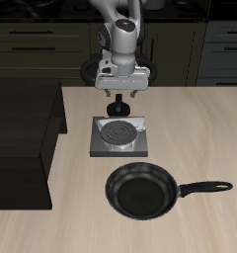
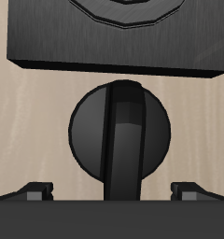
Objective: Turn on the flat stove
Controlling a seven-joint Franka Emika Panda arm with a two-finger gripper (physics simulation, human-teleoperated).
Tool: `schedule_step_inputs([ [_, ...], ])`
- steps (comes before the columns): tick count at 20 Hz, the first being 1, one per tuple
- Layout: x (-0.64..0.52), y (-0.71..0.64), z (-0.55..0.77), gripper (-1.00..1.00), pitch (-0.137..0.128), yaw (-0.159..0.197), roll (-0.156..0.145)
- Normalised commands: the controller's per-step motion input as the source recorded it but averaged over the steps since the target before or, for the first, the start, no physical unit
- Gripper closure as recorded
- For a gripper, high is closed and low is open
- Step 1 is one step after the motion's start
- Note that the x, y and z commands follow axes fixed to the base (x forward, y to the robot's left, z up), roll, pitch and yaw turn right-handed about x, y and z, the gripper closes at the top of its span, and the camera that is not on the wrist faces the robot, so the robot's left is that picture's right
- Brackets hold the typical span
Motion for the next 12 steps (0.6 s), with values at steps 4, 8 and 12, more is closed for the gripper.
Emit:
schedule_step_inputs([
  [4, 0.03, 0.04, -0.09, -1.00, -0.018, 0.026, 0.011],
  [8, 0.08, -0.05, -0.09, -1.00, 0.013, -0.002, -0.011],
  [12, 0.09, -0.06, -0.17, -1.00, 0.043, -0.012, -0.014],
])
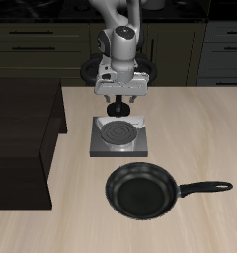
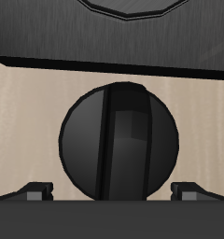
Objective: Turn on the flat stove
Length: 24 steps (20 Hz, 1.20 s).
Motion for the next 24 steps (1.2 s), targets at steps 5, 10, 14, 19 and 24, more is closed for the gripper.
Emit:
schedule_step_inputs([
  [5, 0.11, -0.09, -0.16, -1.00, 0.050, -0.025, -0.009],
  [10, 0.03, -0.06, -0.33, -1.00, 0.085, -0.056, 0.023],
  [14, 0.11, -0.10, -0.15, 1.00, 0.062, -0.050, 0.008],
  [19, -0.01, -0.14, 0.05, 1.00, -0.010, -0.033, -0.023],
  [24, -0.04, -0.14, 0.07, 1.00, 0.003, -0.027, -0.017],
])
